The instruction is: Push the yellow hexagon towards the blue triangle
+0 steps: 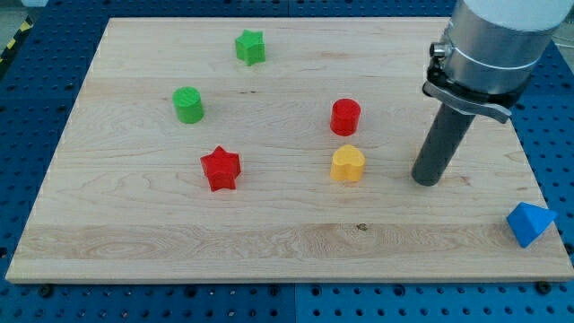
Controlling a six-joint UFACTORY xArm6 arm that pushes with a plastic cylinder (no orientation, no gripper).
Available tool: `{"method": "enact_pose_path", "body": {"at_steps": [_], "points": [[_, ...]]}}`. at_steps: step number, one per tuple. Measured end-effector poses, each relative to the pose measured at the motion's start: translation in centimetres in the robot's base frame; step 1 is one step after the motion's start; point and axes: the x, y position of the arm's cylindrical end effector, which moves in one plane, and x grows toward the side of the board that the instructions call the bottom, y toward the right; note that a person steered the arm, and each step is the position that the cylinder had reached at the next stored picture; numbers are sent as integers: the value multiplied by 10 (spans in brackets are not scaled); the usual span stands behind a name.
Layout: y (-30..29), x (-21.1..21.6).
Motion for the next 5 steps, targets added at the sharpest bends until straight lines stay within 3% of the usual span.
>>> {"method": "enact_pose_path", "body": {"at_steps": [2,5], "points": [[-29,-32],[-26,-55]]}}
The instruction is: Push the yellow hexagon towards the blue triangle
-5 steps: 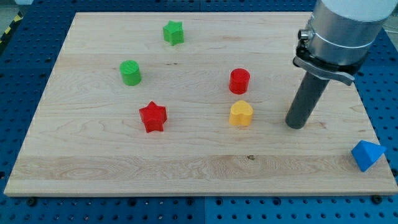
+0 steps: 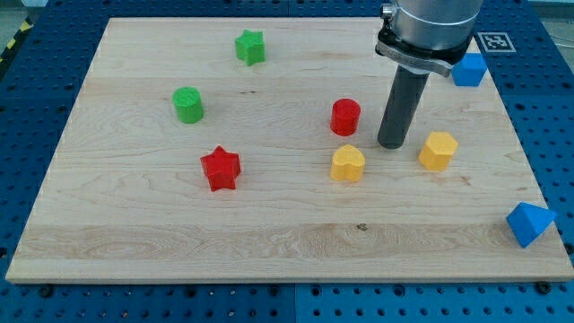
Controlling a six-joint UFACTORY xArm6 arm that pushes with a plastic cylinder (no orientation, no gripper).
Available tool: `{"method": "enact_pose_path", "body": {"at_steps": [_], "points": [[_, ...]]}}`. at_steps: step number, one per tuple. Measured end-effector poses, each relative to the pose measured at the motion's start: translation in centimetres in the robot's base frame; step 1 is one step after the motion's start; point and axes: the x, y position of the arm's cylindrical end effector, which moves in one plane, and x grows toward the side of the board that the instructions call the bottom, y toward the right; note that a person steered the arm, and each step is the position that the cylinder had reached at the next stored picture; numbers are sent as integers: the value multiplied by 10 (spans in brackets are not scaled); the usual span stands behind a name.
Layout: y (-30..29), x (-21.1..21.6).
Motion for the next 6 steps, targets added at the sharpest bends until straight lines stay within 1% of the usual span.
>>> {"method": "enact_pose_path", "body": {"at_steps": [2,4,6], "points": [[25,0],[34,18],[66,25]]}}
